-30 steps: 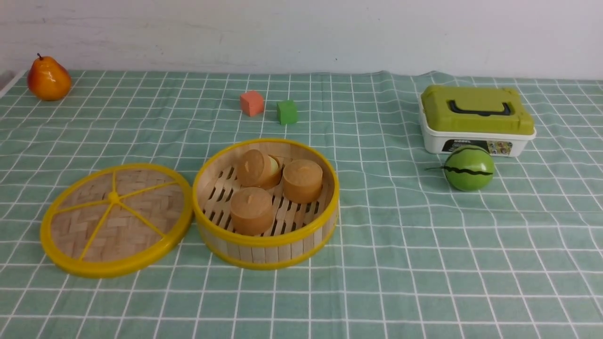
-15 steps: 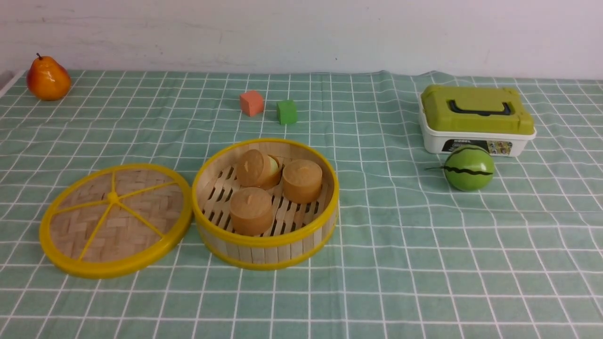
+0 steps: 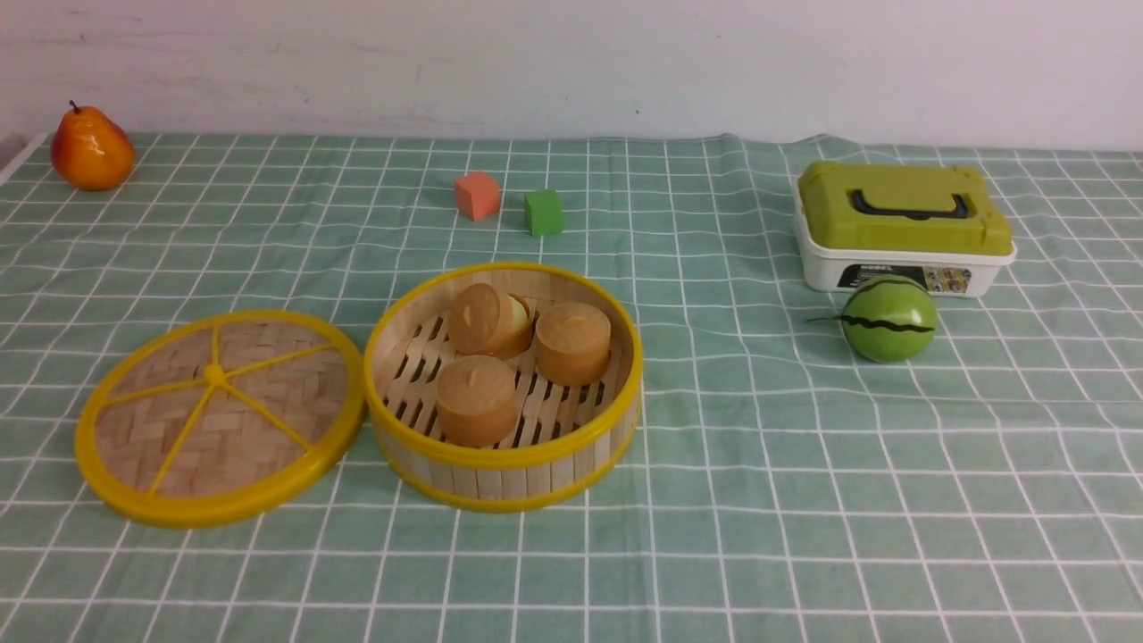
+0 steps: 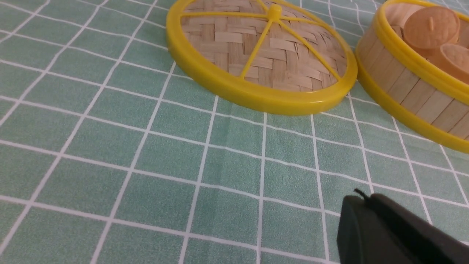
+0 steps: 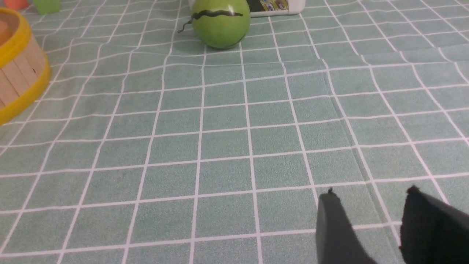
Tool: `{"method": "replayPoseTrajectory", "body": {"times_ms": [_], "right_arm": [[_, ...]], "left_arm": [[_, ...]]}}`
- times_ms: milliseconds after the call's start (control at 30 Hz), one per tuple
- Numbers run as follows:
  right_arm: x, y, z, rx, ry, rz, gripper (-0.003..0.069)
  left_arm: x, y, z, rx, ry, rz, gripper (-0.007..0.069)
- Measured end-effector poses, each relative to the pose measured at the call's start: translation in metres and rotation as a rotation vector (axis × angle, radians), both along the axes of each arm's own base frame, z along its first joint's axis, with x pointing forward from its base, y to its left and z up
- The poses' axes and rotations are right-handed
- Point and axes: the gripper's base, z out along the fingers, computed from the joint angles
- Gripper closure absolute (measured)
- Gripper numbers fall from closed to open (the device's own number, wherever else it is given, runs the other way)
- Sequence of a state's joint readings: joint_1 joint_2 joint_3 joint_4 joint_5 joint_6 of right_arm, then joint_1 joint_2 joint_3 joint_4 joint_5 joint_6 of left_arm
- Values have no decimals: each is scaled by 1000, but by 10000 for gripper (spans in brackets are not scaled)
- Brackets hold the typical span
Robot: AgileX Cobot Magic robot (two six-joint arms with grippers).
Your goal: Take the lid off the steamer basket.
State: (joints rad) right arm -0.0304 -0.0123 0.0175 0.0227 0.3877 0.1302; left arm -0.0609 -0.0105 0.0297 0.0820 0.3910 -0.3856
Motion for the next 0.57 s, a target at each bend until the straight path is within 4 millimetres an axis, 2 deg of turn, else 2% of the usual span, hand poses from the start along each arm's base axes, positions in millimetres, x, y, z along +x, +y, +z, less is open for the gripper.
{"method": "replayPoseTrajectory", "body": {"times_ms": [567], "right_arm": [[0, 0, 0, 0, 0, 0, 418]], "left_arm": [[0, 0, 0, -1, 1, 0, 596]]}}
